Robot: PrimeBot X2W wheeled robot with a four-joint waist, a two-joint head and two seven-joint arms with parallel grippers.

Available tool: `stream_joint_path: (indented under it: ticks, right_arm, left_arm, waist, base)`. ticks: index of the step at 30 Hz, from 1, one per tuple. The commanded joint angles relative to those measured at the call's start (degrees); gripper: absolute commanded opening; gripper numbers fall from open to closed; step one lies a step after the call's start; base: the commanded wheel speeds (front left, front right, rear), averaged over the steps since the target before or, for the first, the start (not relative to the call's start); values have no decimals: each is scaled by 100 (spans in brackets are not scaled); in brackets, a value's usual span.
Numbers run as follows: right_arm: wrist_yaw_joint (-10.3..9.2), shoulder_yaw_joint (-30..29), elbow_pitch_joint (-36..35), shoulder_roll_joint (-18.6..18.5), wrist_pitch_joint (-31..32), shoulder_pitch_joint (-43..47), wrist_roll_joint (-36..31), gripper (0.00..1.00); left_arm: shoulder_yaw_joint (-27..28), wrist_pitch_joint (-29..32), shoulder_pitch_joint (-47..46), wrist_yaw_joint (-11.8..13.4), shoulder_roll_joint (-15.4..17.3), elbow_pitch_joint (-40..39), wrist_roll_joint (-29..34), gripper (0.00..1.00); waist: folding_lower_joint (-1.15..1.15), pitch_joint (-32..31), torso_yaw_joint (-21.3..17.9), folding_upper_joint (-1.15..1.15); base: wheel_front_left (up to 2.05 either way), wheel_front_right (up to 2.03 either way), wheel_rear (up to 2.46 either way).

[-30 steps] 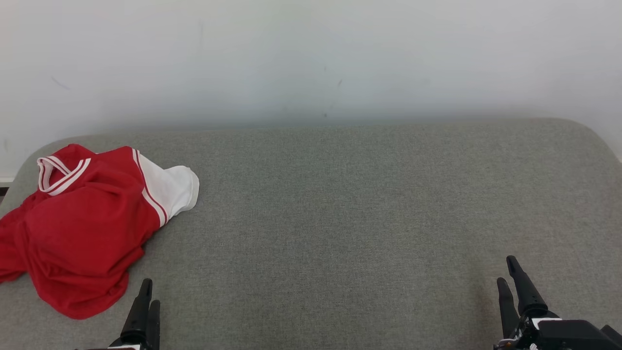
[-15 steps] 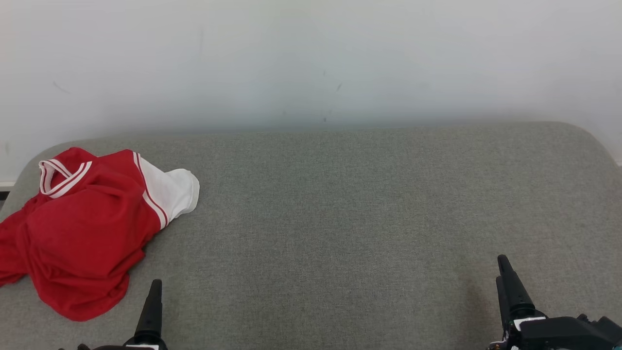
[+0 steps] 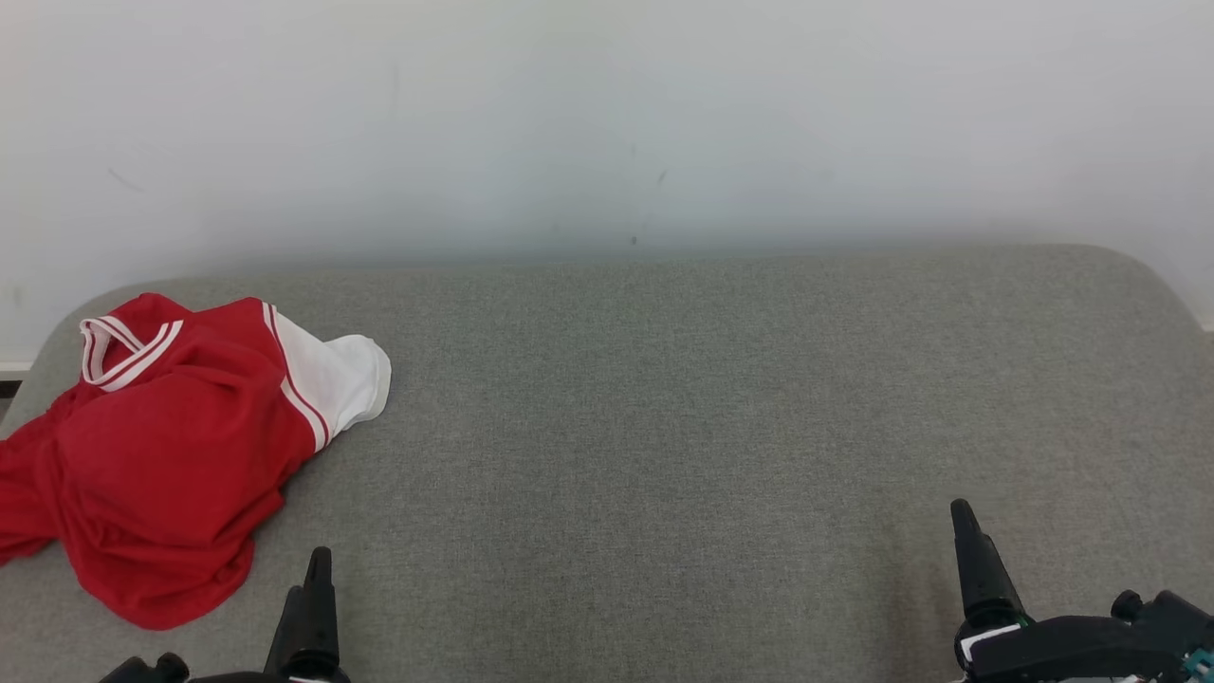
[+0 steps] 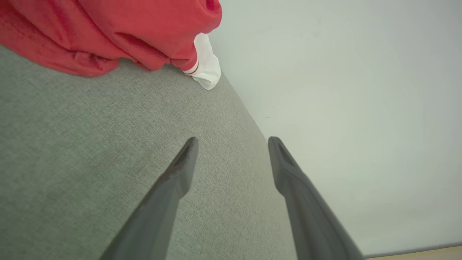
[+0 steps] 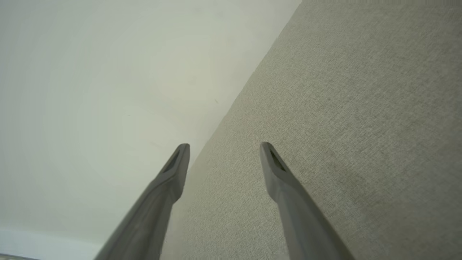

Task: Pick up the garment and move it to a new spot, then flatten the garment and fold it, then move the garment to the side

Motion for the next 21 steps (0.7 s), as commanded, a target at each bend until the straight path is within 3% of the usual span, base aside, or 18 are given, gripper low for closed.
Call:
stream_joint_path:
  ticks: [1,21]
  right_arm:
    - [15,16,-85,-44,-38,-17,-187,100]
    - [19,225,-349,6,75,157,-2336,100]
  left_arm:
    - [-16,-42,-25,7,43,-105,184,100]
    - [-192,-427,178,178,105,-221,2354,100]
  waist:
    - [-1,-4,0,0]
    - [-1,-87,6,0]
  base:
    - [0,0,0]
    - [0,0,0]
